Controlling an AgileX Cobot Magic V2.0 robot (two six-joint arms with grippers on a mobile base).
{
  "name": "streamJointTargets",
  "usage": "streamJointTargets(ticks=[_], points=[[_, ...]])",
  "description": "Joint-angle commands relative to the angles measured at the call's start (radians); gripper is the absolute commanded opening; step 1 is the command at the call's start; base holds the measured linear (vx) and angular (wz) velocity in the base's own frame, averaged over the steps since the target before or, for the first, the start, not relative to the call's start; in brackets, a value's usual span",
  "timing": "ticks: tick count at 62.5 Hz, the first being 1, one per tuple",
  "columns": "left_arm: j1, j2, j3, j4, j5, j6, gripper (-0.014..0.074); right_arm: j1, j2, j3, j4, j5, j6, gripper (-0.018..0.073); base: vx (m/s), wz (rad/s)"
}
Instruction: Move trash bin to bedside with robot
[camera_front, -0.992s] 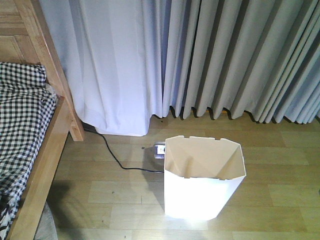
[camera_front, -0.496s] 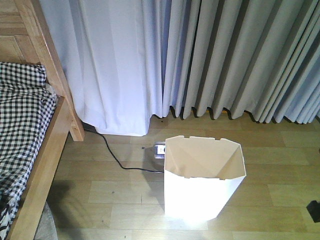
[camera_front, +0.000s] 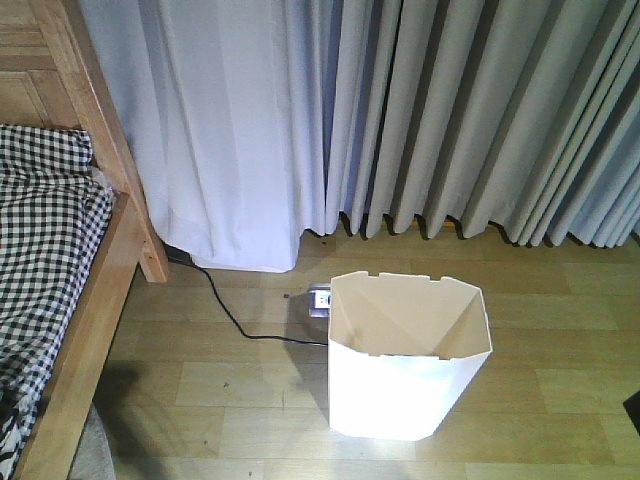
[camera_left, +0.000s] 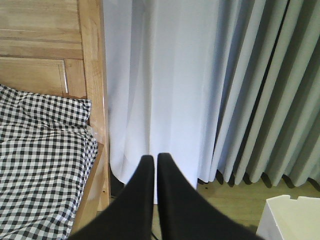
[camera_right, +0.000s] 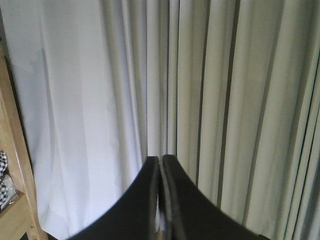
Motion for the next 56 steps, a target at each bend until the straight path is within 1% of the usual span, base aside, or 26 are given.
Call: streamJointTargets(ticks=[1, 4, 7, 9, 11, 12, 14, 15, 17, 21, 24, 27, 30, 32, 39, 47, 50, 56], points=[[0.000, -0.015, 0.012, -0.004, -0.069, -0.006, -0.0006, -0.002, 0.013, -0.028, 0.021, -0.052, -0.003, -0.0009, 0.00, 0.00], [0.000, -0.015, 0.012, -0.004, -0.069, -0.006, -0.0006, -0.002, 0.013, -0.028, 0.019, -0.053, -0.012, -0.0009, 0.00, 0.00], [0.000, -0.015, 0.012, -0.004, -0.069, -0.006, -0.0006, -0.002, 0.018, -0.028, -0.017, -0.068, -0.019, -0.0009, 0.00, 0.00], [0.000, -0.015, 0.012, -0.004, -0.069, -0.006, -0.0006, -0.002, 0.021, -0.028, -0.072, -0.077, 0.006, -0.0009, 0.00, 0.00], [0.000, -0.015, 0.012, -0.004, -0.069, -0.006, -0.0006, -0.002, 0.021, -0.028, -0.135, -0.083, 0.060, -0.0009, 0.00, 0.00], [0.000, -0.015, 0.012, -0.004, -0.069, -0.006, -0.0006, -0.002, 0.021, -0.028, -0.165, -0.087, 0.104, -0.0009, 0.00, 0.00], [0.000, -0.015, 0.012, -0.004, -0.069, -0.006, -0.0006, -0.003, 0.018, -0.028, -0.272, -0.100, 0.190, -0.0009, 0.00, 0.00], [0.000, -0.015, 0.012, -0.004, -0.069, -0.006, -0.0006, -0.003, 0.017, -0.028, -0.310, -0.105, 0.227, -0.0009, 0.00, 0.00], [0.000, -0.015, 0.012, -0.004, -0.069, -0.006, -0.0006, -0.002, 0.011, -0.028, -0.429, -0.116, 0.345, -0.0009, 0.00, 0.00], [0.000, -0.015, 0.012, -0.004, -0.069, -0.006, -0.0006, -0.002, 0.007, -0.015, -0.605, -0.148, 0.531, -0.0009, 0.00, 0.00], [0.000, -0.015, 0.012, -0.004, -0.069, -0.006, -0.0006, -0.002, 0.007, 0.011, -0.700, -0.188, 0.646, -0.0009, 0.00, 0.00], [0.000, -0.015, 0.012, -0.004, -0.069, -0.006, -0.0006, 0.009, 0.007, 0.044, -0.758, -0.234, 0.729, -0.0009, 0.00, 0.00], [0.000, -0.015, 0.012, -0.004, -0.069, -0.006, -0.0006, 0.039, 0.006, 0.082, -0.791, -0.272, 0.771, -0.0009, 0.00, 0.00], [0.000, -0.015, 0.012, -0.004, -0.069, -0.006, -0.0006, 0.064, 0.002, 0.101, -0.810, -0.284, 0.780, -0.0009, 0.00, 0.00], [0.000, -0.015, 0.012, -0.004, -0.069, -0.006, -0.0006, 0.145, -0.026, 0.159, -0.853, -0.310, 0.780, -0.0009, 0.00, 0.00], [0.000, -0.015, 0.012, -0.004, -0.069, -0.006, -0.0006, 0.160, -0.055, 0.204, -0.859, -0.335, 0.797, -0.0009, 0.00, 0.00], [0.000, -0.015, 0.012, -0.004, -0.069, -0.006, -0.0006, 0.158, -0.076, 0.204, -0.859, -0.315, 0.816, -0.0009, 0.00, 0.00], [0.000, -0.015, 0.012, -0.004, -0.069, -0.006, -0.0006, 0.158, -0.115, 0.204, -0.859, -0.305, 0.816, -0.0009, 0.00, 0.00]])
